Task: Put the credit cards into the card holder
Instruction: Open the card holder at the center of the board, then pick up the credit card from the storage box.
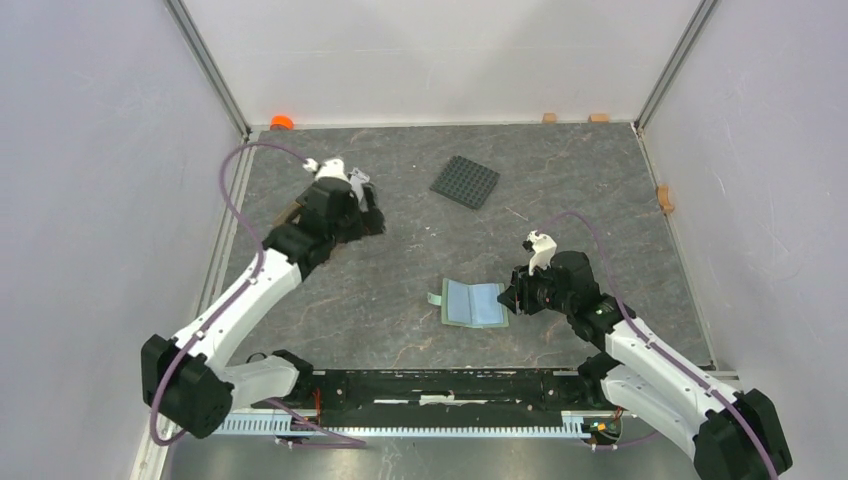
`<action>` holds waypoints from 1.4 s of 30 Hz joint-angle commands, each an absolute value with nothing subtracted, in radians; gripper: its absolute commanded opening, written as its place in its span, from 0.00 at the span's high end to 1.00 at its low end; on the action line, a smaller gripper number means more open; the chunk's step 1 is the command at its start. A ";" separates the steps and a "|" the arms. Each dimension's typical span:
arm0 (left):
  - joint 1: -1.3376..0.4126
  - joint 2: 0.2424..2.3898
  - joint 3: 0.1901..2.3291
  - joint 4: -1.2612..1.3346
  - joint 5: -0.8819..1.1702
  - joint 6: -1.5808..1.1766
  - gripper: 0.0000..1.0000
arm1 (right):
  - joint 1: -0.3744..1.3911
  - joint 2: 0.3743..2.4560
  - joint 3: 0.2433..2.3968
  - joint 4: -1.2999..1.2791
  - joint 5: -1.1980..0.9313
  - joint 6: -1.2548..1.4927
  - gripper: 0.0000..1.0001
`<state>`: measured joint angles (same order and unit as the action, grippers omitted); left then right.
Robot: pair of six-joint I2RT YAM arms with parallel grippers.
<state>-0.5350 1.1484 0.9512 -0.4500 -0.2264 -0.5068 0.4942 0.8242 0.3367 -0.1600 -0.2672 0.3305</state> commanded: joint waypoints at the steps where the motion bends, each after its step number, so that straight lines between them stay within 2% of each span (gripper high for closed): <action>1: -0.364 1.257 1.048 -0.610 -0.342 -0.447 0.00 | 0.489 0.795 0.346 -0.114 -0.304 0.319 0.54; 9: -0.156 1.536 1.202 -0.591 -0.389 -0.406 0.07 | 0.489 0.750 0.325 -0.083 -0.363 0.314 0.50; 15: -0.102 1.643 1.249 -0.552 -0.392 -0.413 0.11 | 0.489 0.746 0.308 -0.075 -0.385 0.309 0.48; 32: -0.061 1.775 1.286 -0.486 -0.256 -0.363 0.16 | 0.490 0.773 0.283 -0.053 -0.426 0.325 0.45; 42: -0.060 1.777 1.285 -0.455 -0.137 -0.360 0.26 | 0.489 0.775 0.280 -0.062 -0.420 0.333 0.45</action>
<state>-0.0563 1.7760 1.2575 -0.5270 -0.2432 -0.3904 0.4942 0.7742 0.2832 -0.0917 -0.4110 0.3275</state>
